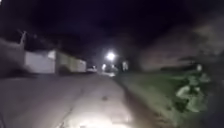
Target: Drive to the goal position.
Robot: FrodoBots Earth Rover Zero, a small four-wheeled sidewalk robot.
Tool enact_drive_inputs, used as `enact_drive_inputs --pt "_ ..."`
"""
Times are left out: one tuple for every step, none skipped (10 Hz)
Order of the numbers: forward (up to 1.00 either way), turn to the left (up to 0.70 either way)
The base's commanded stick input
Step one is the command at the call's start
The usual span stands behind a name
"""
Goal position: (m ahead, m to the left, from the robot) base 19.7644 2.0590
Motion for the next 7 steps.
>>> enact_drive_inputs --pt "0.7 0.03" --pt "0.7 0.03" --pt "0.7 0.02" --pt "0.7 -0.1" --pt "0.7 -0.22" --pt "0.7 -0.34" --pt "0.7 -0.12"
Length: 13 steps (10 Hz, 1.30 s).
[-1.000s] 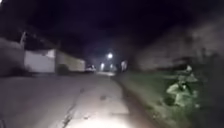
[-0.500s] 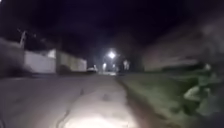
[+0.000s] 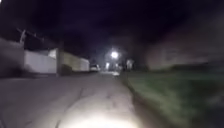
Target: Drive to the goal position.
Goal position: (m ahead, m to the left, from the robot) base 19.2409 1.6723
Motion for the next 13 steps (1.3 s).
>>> enact_drive_inputs --pt "0.7 0.01" --pt "0.7 -0.08" --pt "0.7 -0.24" --pt "0.7 -0.31" --pt "0.7 -0.1" --pt "0.7 -0.17" --pt "0.7 -0.31" --pt "0.7 -0.33" --pt "0.7 -0.01" --pt "0.7 0.03" --pt "0.7 0.03" --pt "0.7 0.03" --pt "0.7 0.03"
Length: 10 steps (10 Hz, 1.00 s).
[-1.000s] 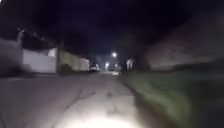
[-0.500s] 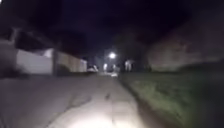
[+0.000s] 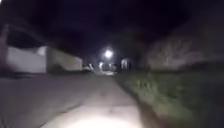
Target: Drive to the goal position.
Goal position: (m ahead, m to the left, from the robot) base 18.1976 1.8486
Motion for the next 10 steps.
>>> enact_drive_inputs --pt "0.7 0.03" --pt "0.7 0.03" --pt "0.7 0.03" --pt "0.7 0.03" --pt "0.7 0.03" --pt "0.7 0.03" --pt "0.7 0.03" --pt "0.7 0.03" --pt "0.7 0.03" --pt "0.7 0.03"
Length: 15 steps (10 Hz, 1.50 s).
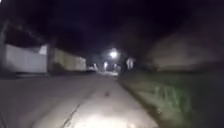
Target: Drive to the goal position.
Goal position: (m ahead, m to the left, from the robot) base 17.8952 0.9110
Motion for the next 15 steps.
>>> enact_drive_inputs --pt "0.7 0.03" --pt "0.7 0.03" --pt "0.7 0.03" --pt "0.7 0.03" --pt "0.7 0.03" --pt "0.7 -0.33" --pt "0.7 -0.35" --pt "0.7 0.01" --pt "0.7 -0.25" --pt "0.7 -0.35" --pt "0.7 -0.35" --pt "0.7 -0.08" --pt "0.7 -0.28" --pt "0.7 -0.12" --pt "0.7 -0.06"
